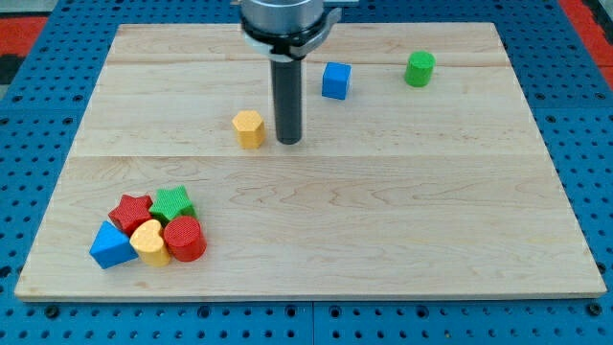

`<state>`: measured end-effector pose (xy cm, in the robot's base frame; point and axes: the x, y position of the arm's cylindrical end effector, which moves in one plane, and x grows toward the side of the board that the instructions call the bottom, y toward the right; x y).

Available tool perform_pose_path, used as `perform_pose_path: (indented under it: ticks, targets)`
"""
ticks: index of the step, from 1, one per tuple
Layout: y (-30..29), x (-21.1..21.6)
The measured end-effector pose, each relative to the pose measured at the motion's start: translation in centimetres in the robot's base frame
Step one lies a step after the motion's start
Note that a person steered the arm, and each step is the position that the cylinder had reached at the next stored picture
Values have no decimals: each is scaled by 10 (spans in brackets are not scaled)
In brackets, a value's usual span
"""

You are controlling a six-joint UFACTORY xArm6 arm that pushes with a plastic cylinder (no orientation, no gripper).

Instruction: Push the yellow hexagon slightly up

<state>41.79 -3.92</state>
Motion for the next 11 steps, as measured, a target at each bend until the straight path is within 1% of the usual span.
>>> perform_pose_path:
  ticks: [1,2,3,4,6,8,10,11]
  targets:
    - [-39,16]
    - [-60,19]
    - [-70,7]
    - [-65,-20]
    - [-69,-24]
    - [-68,-44]
    - [-33,-44]
    - [-32,-44]
